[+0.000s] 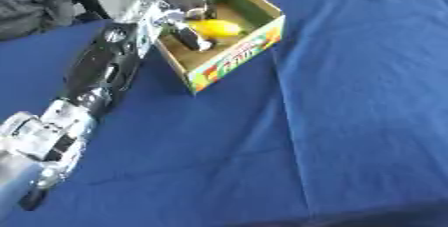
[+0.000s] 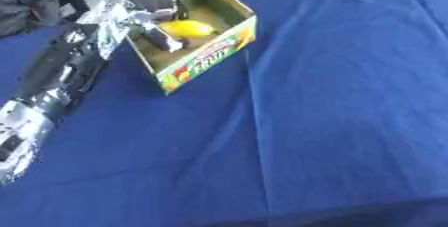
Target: Pick up objects on the table and place them in the box.
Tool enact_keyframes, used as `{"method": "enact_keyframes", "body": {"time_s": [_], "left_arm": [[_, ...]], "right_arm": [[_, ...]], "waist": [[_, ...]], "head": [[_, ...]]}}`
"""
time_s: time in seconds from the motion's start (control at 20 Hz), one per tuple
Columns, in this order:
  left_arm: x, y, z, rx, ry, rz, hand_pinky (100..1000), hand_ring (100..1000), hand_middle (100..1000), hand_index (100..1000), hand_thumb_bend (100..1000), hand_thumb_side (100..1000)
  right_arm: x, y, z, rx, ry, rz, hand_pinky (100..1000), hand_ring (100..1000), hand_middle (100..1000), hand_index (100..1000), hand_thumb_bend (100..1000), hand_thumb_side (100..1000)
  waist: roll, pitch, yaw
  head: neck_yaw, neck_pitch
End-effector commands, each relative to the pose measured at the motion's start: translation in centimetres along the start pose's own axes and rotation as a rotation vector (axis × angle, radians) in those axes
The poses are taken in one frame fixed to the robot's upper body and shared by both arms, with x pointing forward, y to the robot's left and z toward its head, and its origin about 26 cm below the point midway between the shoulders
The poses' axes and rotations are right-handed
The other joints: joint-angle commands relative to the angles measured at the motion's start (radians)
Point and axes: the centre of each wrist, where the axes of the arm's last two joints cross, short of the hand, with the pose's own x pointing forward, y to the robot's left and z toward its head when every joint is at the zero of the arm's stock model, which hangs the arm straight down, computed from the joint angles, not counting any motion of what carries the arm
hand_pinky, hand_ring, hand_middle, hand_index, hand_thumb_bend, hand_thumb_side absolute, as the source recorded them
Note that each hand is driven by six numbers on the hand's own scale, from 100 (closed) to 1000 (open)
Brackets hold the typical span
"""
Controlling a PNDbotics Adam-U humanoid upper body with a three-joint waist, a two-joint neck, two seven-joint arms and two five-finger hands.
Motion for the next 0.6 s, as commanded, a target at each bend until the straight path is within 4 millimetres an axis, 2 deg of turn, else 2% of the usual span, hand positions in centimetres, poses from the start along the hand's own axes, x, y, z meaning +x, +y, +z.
{"method": "enact_keyframes", "body": {"time_s": [0.05, 0.2, 0.3, 0.35, 0.45, 0.55, 0.6], "left_arm": [[-0.7, 0.5, 0.5, -0.036, 0.010, -0.043, 700, 669, 669, 771, 1000, 736], [-0.9, 0.7, 0.9, -0.012, -0.003, -0.040, 700, 672, 676, 772, 1000, 783], [-1.1, 1.4, 1.4, 0.057, -0.016, -0.027, 697, 668, 675, 768, 982, 812], [-1.3, 2.2, 1.8, 0.106, -0.022, -0.023, 685, 645, 657, 748, 764, 886], [-1.9, 4.3, 3.1, 0.229, -0.027, -0.012, 674, 628, 647, 738, 628, 931], [-3.1, 6.3, 5.1, 0.353, -0.020, -0.010, 660, 613, 635, 718, 555, 904], [-3.9, 7.1, 6.3, 0.408, -0.013, -0.015, 656, 609, 631, 712, 549, 893]], "right_arm": [[0.7, -0.2, -0.3, 0.001, -0.026, 0.007, 560, 582, 523, 790, 100, 896], [0.5, -0.2, -0.1, -0.005, -0.021, 0.006, 560, 582, 523, 790, 100, 895], [0.4, -0.2, 0.0, -0.011, -0.017, 0.004, 560, 582, 523, 790, 100, 896], [0.3, -0.3, 0.1, -0.017, -0.013, 0.003, 560, 582, 523, 790, 100, 896], [0.0, -0.4, 0.4, -0.029, -0.003, 0.001, 560, 583, 523, 790, 100, 895], [-0.3, -0.4, 0.7, -0.038, 0.006, -0.003, 561, 583, 524, 790, 100, 895], [-0.4, -0.4, 0.8, -0.042, 0.010, -0.005, 561, 583, 524, 790, 100, 894]], "waist": [[-0.018, -0.015, 0.005], [-0.025, -0.017, 0.016], [-0.032, -0.019, 0.028], [-0.037, -0.021, 0.038], [-0.046, -0.027, 0.062], [-0.053, -0.035, 0.086], [-0.057, -0.039, 0.099]], "head": [[0.002, -0.013], [-0.003, -0.012], [-0.007, -0.011], [-0.012, -0.010], [-0.022, -0.003], [-0.030, 0.005], [-0.034, 0.010]]}}
